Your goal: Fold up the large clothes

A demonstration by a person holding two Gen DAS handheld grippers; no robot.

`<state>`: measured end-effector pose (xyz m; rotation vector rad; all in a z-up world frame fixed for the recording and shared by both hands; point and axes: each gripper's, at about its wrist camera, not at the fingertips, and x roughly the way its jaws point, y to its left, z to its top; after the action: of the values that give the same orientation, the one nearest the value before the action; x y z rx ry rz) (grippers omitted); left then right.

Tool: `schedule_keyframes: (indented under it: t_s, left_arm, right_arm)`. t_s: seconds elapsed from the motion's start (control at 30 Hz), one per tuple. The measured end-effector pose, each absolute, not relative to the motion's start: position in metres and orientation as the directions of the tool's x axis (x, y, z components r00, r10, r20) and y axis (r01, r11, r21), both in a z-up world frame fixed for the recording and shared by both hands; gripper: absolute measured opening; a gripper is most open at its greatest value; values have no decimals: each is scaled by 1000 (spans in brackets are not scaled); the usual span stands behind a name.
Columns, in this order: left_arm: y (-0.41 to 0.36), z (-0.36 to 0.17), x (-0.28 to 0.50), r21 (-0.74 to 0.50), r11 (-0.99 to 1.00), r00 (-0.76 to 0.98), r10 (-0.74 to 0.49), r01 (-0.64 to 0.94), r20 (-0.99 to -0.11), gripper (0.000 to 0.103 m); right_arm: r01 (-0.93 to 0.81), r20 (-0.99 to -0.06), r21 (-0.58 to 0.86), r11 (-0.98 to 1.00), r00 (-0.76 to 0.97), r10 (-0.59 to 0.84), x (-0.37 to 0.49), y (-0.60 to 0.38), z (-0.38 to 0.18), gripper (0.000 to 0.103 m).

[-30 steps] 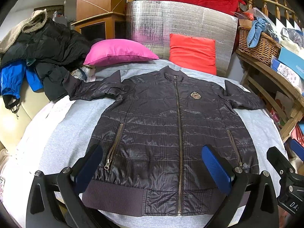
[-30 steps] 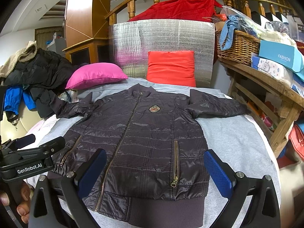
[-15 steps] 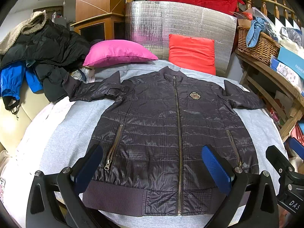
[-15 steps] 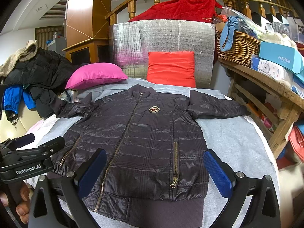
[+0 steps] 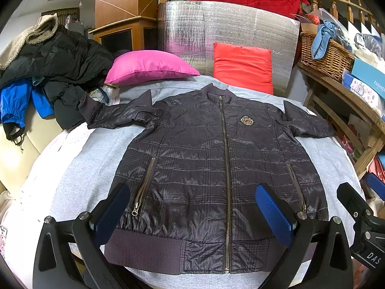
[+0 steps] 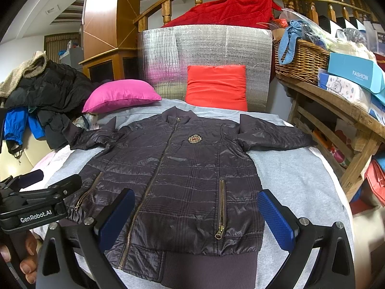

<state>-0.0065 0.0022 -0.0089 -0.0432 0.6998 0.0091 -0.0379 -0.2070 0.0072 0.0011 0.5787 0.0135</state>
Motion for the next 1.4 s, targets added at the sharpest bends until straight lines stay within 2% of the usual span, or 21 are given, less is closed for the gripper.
schedule_keyframes:
  t_s: [0.67,0.97,1.13,1.4]
  left_arm:
    - [-1,-17,-4,-31,999,755,-4,-22,-656,103]
    - [5,-64,23,13,998,671,49,-58,-739,103]
    - [3,-90,42,46,997,622,79,-70,-779,103]
    - [-14,-117,92,80,995,579,95,-50,-810,103]
  right_arm:
    - [-6,-550,6,1000,835,8,-38,-210,5,103]
    - [15,-639,61,998,769,27,-23,-241,-34,103]
    - [88,-696,90,992,718,0,-11,-280,-67,103]
    - [191,-724,192,963,689,8,37,-364,-88,103]
